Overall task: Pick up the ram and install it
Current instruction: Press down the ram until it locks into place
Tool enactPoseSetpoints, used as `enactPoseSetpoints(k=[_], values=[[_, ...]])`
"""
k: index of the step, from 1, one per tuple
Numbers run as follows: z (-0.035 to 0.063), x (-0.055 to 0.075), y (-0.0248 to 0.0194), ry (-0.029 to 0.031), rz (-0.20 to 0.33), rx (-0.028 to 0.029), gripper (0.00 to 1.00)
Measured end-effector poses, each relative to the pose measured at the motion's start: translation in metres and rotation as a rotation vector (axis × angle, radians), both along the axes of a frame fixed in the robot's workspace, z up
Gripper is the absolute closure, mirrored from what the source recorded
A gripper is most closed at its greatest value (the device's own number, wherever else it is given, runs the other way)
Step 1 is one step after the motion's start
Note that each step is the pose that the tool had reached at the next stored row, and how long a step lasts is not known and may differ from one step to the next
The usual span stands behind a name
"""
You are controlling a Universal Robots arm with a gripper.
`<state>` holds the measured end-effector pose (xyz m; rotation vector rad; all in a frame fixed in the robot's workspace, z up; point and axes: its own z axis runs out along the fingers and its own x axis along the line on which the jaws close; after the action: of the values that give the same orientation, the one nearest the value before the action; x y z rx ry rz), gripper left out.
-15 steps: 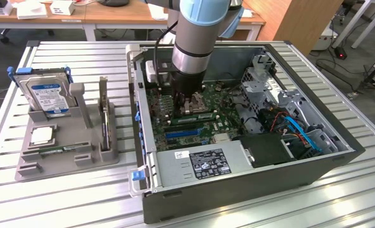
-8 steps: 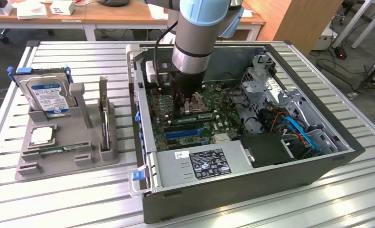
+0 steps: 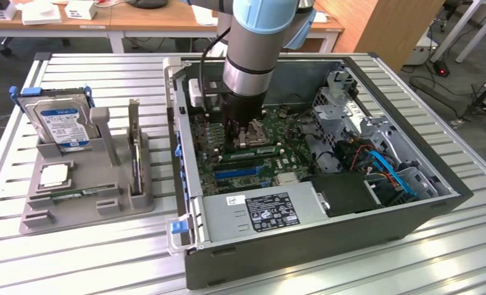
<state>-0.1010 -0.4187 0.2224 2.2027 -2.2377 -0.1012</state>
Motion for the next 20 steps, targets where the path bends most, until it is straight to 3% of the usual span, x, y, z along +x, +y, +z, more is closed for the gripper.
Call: enactPoseSetpoints(k=[4, 20], values=[[0.0013, 0.0, 0.0002, -0.0011, 0.0, 0.0012, 0.91], [0.0293, 0.0, 0.0, 0.0, 0.0, -0.0001, 0.91]])
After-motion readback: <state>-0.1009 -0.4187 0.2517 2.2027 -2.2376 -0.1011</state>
